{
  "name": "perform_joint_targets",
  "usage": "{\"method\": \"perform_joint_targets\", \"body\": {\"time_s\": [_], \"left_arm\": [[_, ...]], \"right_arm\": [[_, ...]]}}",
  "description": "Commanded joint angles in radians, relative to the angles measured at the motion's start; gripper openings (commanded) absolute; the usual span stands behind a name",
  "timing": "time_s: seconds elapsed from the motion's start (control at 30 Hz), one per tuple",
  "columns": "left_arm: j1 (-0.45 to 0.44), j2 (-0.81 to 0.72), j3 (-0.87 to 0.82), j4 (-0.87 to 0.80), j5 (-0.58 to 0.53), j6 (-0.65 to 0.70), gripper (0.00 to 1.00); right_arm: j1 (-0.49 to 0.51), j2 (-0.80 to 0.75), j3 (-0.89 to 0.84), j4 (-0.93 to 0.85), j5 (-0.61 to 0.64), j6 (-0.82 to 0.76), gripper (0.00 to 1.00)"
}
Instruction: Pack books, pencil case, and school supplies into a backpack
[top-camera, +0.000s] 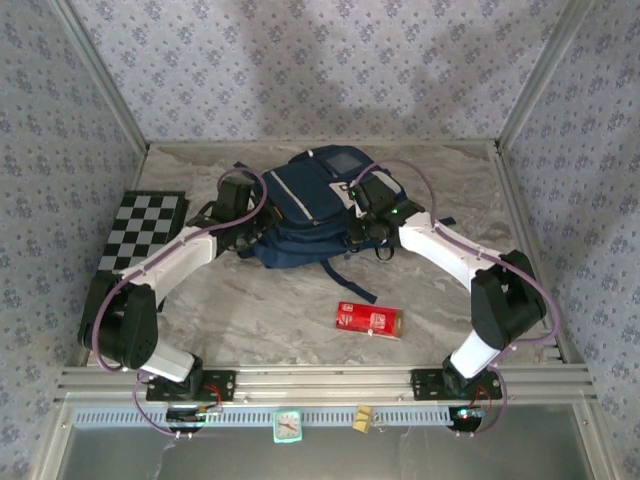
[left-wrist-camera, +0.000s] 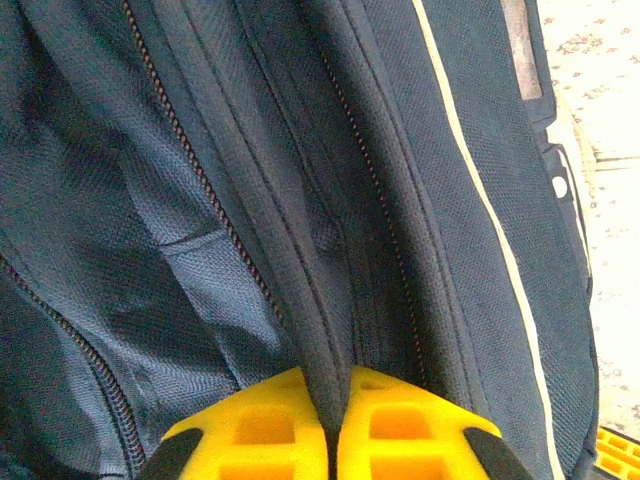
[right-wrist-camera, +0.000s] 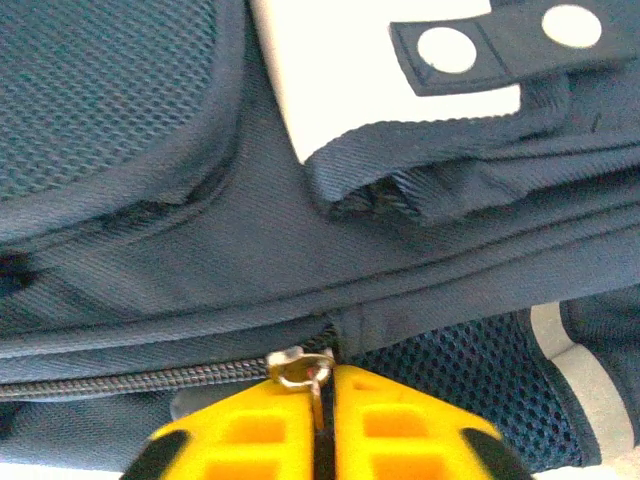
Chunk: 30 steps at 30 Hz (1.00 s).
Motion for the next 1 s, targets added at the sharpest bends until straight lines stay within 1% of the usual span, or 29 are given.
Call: {"method": "perform_joint_targets", "body": {"time_s": [0.0, 0.07, 0.13, 0.17, 0.23, 0.33, 0.4, 0.47, 0.53, 0.67, 0.77, 0.87, 0.93, 0.97], "left_arm": [[0.051, -0.045, -0.001, -0.064, -0.096, 0.072, 0.18], [0.051, -0.08, -0.01, -0.101, -0.098, 0.108, 0.33], [0.051, -0.119, -0.018, -0.136, -0.11, 0.14, 0.46], [0.05, -0.139, -0.024, -0.155, -0.124, 0.151, 0.49], [0.049, -0.17, -0.035, -0.173, -0.134, 0.164, 0.53], [0.039, -0.192, -0.035, -0.188, -0.134, 0.163, 0.55], [0.016, -0.189, -0.024, -0.18, -0.139, 0.167, 0.55], [-0.015, -0.165, -0.003, -0.166, -0.138, 0.162, 0.55], [-0.049, -0.138, 0.025, -0.152, -0.142, 0.16, 0.55], [-0.108, -0.098, 0.051, -0.117, -0.152, 0.151, 0.54], [-0.162, -0.095, 0.063, -0.131, -0.21, 0.138, 0.54], [-0.218, -0.093, 0.07, -0.132, -0.251, 0.133, 0.54], [-0.252, -0.084, 0.081, -0.152, -0.292, 0.127, 0.54], [-0.265, -0.084, 0.086, -0.167, -0.323, 0.125, 0.55]], "right_arm": [[-0.03, -0.047, -0.043, -0.096, 0.068, 0.04, 0.23], [-0.022, -0.062, -0.036, -0.108, 0.065, 0.046, 0.34], [-0.007, -0.081, -0.024, -0.126, 0.076, 0.047, 0.42], [-0.004, -0.093, -0.02, -0.126, 0.076, 0.054, 0.46], [-0.012, -0.121, -0.019, -0.149, 0.036, 0.086, 0.53], [-0.042, -0.146, -0.02, -0.109, -0.068, 0.158, 0.61], [-0.078, -0.136, -0.012, -0.11, -0.142, 0.222, 0.64], [-0.122, -0.11, 0.042, -0.087, -0.205, 0.281, 0.65], [-0.141, -0.08, 0.052, -0.046, -0.269, 0.359, 0.65], [-0.166, 0.011, 0.105, -0.006, -0.358, 0.476, 0.64], [-0.165, 0.055, 0.112, 0.057, -0.394, 0.573, 0.63], [-0.158, 0.085, 0.122, 0.11, -0.422, 0.637, 0.63], [-0.145, 0.09, 0.135, 0.132, -0.435, 0.648, 0.61], [-0.133, 0.09, 0.155, 0.107, -0.419, 0.638, 0.61]]}}
